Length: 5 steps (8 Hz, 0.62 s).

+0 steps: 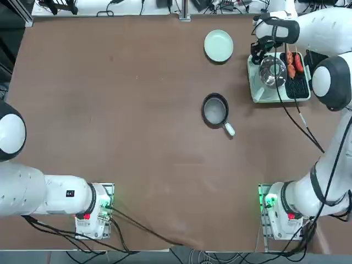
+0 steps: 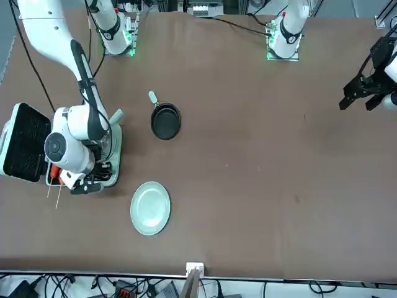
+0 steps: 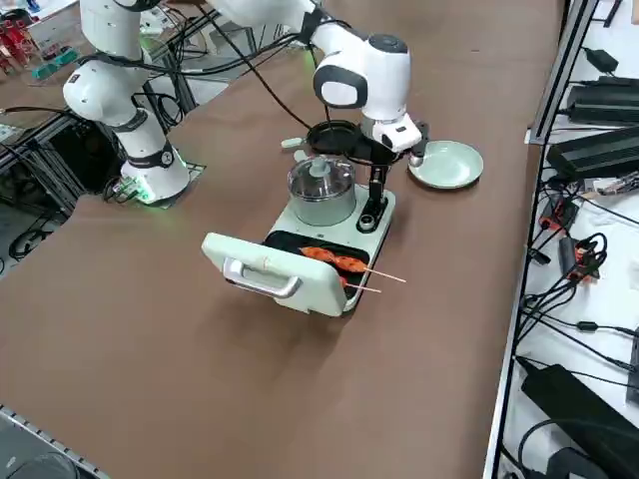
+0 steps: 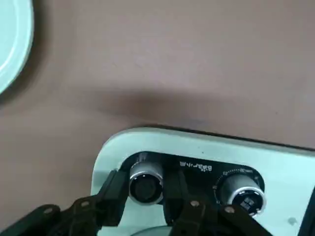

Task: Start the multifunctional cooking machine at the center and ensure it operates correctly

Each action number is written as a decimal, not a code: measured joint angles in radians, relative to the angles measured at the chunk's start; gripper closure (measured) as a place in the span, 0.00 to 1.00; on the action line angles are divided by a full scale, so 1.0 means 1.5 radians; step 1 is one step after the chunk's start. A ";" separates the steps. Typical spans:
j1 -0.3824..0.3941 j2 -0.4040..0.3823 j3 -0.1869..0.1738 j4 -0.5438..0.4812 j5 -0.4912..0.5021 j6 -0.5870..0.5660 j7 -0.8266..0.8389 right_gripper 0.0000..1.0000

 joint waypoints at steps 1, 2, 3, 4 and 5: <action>0.000 0.000 0.000 0.000 0.000 -0.001 -0.027 0.58; 0.000 0.000 0.000 0.001 0.000 -0.001 -0.058 0.58; -0.001 0.000 0.000 0.001 0.000 -0.002 -0.095 0.58; -0.001 0.000 0.000 0.002 0.002 -0.003 -0.134 0.58; -0.002 0.000 0.000 0.002 0.003 -0.003 -0.167 0.58</action>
